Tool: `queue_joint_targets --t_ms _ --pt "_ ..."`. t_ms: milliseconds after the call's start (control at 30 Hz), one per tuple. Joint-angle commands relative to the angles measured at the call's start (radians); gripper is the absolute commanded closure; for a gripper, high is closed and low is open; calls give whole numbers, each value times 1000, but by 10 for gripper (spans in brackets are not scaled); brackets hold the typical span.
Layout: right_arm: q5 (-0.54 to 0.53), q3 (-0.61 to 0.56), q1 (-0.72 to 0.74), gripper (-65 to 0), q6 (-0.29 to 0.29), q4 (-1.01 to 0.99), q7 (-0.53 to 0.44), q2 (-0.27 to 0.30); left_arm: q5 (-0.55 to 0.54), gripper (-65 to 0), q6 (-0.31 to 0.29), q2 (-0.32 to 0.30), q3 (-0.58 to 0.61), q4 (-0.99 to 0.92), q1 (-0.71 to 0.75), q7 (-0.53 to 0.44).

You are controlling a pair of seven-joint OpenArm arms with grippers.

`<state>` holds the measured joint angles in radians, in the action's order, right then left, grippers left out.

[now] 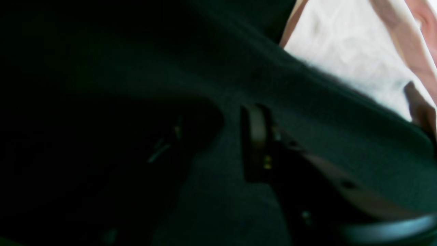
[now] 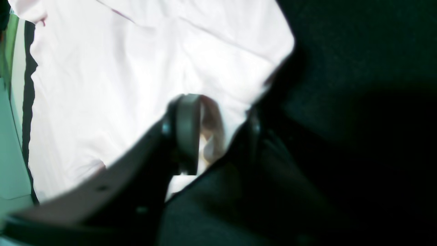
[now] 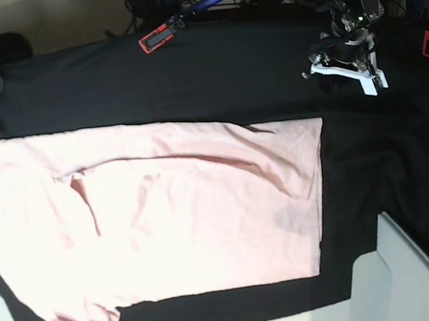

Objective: Fold the T-shirt properly
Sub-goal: 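Lower the left gripper onto the shirt's side edge near it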

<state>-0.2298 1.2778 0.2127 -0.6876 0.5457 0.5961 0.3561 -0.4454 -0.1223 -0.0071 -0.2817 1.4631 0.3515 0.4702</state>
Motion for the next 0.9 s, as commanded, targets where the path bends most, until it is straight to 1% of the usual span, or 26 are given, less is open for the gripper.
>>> queue_joint_targets --t_ms 0,33,100,133,167,233,300,400,500,567,633,733,867 --pt "-15 -3 15 -19 -11 9 -11 22 -3 -297 -3 -3 5 12 -2 -18" --pt "-13 -3 15 0 -11 9 -11 21 -3 -334 -3 0 6 12 -4 -18" --pt "-13 -3 15 -15 -11 9 -11 21 -3 -398 -3 3 6 12 -9 -18" --pt "-13 -3 15 0 -11 9 -11 21 -3 -428 -3 12 6 12 -19 -18" --pt "-13 -3 15 0 -11 9 -11 21 -3 -450 -3 17 5 12 -25 -18" --pt "-13 -3 14 0 -11 9 -11 21 -3 -474 -3 22 5 0 -36 -18" --pt "-13 -3 11 0 -11 9 -9 21 -3 -477 -3 25 8 -14 -67 -18" --pt "-12 -3 9 0 -11 9 -9 21 -3 -479 -3 52 5 -40 -102 -18" --pt "-12 -5 9 0 -11 9 -8 21 -3 -475 -3 66 6 -17 -114 -18" --pt "-12 -34 9 0 -11 9 2 21 -3 -475 -3 78 6 11 -114 -18" --pt "-13 -91 9 0 -11 9 6 21 -3 -475 -3 85 6 49 -114 -18" --pt "-16 -122 9 0 -11 9 3 21 -3 -475 -3 85 6 100 -116 -18" --pt "-18 -122 9 0 -11 9 3 19 0 -475 -3 78 2 87 -159 -18"
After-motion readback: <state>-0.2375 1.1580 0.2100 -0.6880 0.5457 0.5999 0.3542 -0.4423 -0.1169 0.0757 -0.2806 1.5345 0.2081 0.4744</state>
